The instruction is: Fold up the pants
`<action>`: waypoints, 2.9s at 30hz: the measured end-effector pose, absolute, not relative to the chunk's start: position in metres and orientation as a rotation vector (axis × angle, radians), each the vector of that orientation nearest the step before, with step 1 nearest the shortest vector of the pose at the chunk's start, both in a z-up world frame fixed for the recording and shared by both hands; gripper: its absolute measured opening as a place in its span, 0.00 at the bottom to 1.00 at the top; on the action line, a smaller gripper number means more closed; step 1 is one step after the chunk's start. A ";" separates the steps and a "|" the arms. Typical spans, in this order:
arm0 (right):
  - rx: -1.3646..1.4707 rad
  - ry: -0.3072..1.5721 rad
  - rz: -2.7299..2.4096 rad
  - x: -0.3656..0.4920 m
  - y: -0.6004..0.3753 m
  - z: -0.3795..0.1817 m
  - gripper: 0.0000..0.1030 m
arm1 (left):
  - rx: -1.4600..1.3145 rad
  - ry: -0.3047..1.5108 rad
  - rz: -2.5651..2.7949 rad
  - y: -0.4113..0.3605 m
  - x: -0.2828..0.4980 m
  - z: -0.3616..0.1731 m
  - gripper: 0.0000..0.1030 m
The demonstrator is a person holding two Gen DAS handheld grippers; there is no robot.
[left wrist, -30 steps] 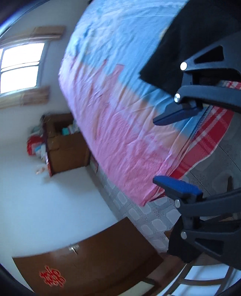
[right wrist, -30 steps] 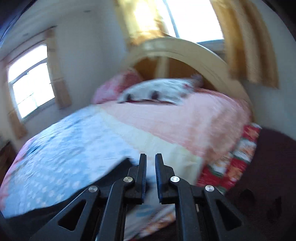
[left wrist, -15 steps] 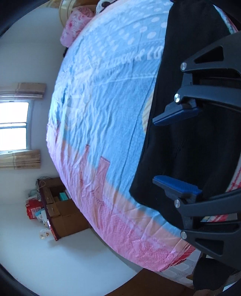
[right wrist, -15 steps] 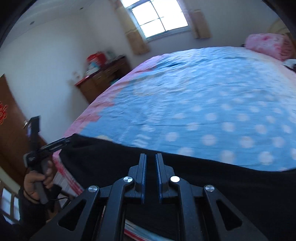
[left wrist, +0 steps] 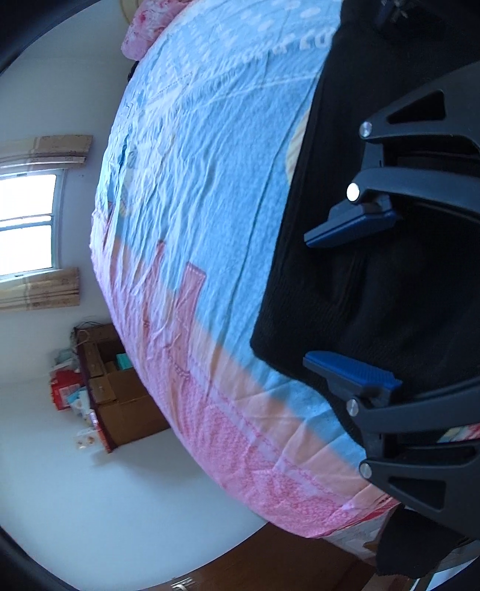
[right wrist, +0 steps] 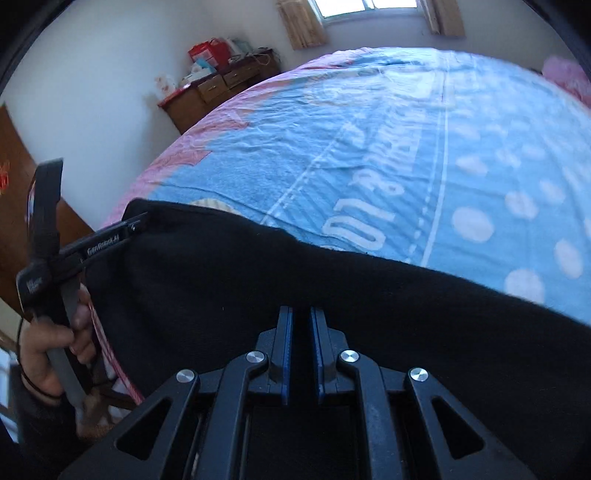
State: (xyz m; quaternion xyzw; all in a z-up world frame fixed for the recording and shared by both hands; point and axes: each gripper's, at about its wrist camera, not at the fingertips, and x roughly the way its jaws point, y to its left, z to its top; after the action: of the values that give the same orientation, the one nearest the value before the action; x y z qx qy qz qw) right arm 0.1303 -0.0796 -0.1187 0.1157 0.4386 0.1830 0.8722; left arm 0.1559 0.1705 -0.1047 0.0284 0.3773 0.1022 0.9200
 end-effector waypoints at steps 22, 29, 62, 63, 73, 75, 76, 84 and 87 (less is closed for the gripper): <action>0.266 0.957 0.578 0.086 -0.038 -0.121 0.10 | 0.117 0.774 0.271 0.166 0.106 -0.099 0.77; 0.511 0.903 0.674 0.098 -0.133 -0.072 0.36 | 0.032 0.711 0.065 0.122 0.084 -0.073 0.77; 0.389 1.168 1.017 0.170 -0.078 -0.096 0.78 | 0.144 0.752 0.012 0.082 0.059 -0.125 0.78; 0.415 1.204 1.045 0.177 -0.075 -0.102 0.78 | 0.147 0.751 0.013 0.082 0.059 -0.125 0.78; 0.684 1.275 1.116 0.204 -0.071 -0.133 0.79 | 0.138 0.758 0.006 0.084 0.062 -0.125 0.79; 0.674 1.313 1.196 0.197 -0.070 -0.130 0.79 | 0.138 0.758 0.006 0.083 0.062 -0.125 0.80; 0.692 1.322 1.196 0.198 -0.072 -0.131 0.79 | 0.137 0.759 0.007 0.084 0.063 -0.125 0.80; 0.889 1.296 1.043 0.227 -0.083 -0.139 0.77 | 0.126 0.769 0.004 0.086 0.065 -0.124 0.80; 0.958 1.422 1.182 0.215 -0.064 -0.143 0.77 | 0.127 0.768 0.007 0.085 0.065 -0.124 0.80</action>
State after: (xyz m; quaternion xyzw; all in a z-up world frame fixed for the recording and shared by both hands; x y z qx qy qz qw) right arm 0.2148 -0.0638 -0.1432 0.3970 0.5895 0.4897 0.5051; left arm 0.0648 0.0850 -0.1239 0.0619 0.3746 0.0034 0.9251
